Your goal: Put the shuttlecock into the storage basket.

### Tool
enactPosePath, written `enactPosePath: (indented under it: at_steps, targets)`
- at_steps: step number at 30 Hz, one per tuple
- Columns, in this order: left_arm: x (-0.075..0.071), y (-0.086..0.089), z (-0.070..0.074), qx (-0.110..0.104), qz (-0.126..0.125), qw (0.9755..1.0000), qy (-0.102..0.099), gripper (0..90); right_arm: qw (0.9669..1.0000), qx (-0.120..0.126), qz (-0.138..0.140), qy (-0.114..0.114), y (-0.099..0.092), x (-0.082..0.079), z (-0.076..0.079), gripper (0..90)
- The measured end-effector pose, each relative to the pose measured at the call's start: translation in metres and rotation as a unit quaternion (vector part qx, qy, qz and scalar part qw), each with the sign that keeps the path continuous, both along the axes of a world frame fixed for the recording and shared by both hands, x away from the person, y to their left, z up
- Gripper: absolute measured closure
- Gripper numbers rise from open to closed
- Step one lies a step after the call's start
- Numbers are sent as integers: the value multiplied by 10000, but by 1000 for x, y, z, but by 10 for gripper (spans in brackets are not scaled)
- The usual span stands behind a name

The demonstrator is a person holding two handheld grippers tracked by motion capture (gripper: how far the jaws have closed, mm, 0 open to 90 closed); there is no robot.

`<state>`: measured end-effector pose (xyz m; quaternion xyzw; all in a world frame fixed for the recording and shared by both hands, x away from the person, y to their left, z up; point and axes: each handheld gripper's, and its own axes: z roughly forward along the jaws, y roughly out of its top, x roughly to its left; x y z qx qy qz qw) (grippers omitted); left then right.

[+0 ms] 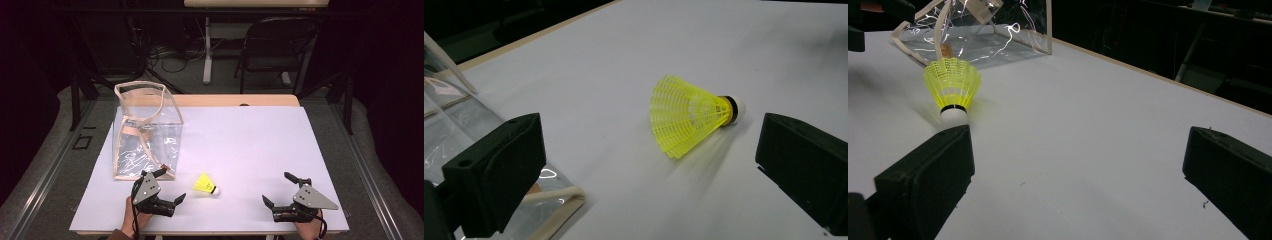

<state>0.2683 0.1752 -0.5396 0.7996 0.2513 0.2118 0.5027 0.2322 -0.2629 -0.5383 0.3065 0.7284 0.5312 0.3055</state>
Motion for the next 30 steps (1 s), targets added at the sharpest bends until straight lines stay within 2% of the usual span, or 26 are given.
enactPosePath:
  at_steps: [18,30]
  targets:
    - [8,-26,1,125,-411,9990,123,0,10000,-25,-38,49,-1,-2,-1,0]
    - [13,-38,0,265,-523,9979,279,3,10000,-46,-12,63,0,-1,-1,0]
